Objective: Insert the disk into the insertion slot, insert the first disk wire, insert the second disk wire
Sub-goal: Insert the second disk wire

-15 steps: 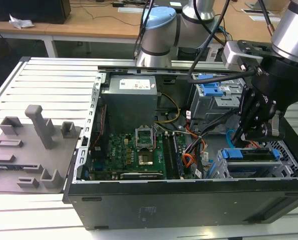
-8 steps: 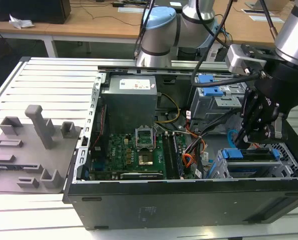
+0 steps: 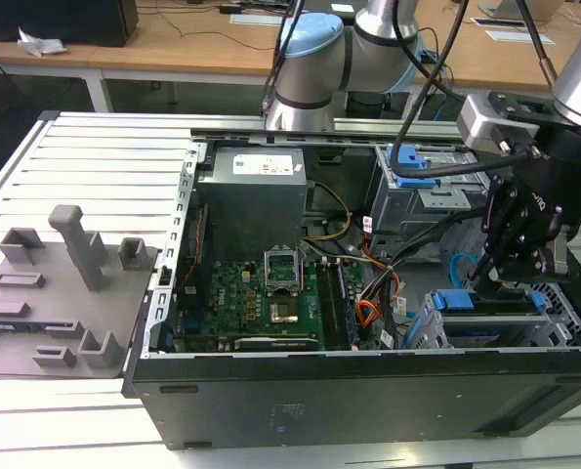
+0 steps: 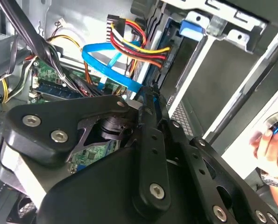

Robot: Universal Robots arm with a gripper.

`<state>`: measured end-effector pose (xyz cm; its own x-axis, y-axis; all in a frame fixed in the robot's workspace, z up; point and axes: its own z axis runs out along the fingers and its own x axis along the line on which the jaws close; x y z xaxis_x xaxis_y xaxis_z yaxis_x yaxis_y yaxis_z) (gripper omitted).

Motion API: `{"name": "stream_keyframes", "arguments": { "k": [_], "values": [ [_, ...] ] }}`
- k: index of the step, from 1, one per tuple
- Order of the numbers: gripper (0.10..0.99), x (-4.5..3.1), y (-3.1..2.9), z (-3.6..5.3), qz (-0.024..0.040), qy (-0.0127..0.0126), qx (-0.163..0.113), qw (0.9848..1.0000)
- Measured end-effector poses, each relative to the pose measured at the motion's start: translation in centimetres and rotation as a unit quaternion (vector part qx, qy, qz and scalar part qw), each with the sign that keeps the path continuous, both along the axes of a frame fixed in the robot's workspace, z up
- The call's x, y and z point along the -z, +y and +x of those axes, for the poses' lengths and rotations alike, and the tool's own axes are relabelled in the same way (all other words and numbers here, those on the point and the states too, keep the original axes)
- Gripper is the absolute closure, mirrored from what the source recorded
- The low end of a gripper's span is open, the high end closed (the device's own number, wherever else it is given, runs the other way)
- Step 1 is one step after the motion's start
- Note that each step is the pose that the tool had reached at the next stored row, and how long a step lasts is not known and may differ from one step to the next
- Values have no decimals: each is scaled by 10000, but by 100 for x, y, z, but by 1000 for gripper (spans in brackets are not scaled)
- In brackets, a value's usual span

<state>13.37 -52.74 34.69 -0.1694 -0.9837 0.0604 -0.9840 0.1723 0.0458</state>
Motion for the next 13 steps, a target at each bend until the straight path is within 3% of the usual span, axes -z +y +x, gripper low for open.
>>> {"name": "stream_keyframes", "arguments": {
  "k": [2, 13],
  "values": [
    [925, 9, -1, 23, 2, 0, -261, 9997],
    [925, 56, -4, 106, 40, 0, -270, 9996]
  ]
}}
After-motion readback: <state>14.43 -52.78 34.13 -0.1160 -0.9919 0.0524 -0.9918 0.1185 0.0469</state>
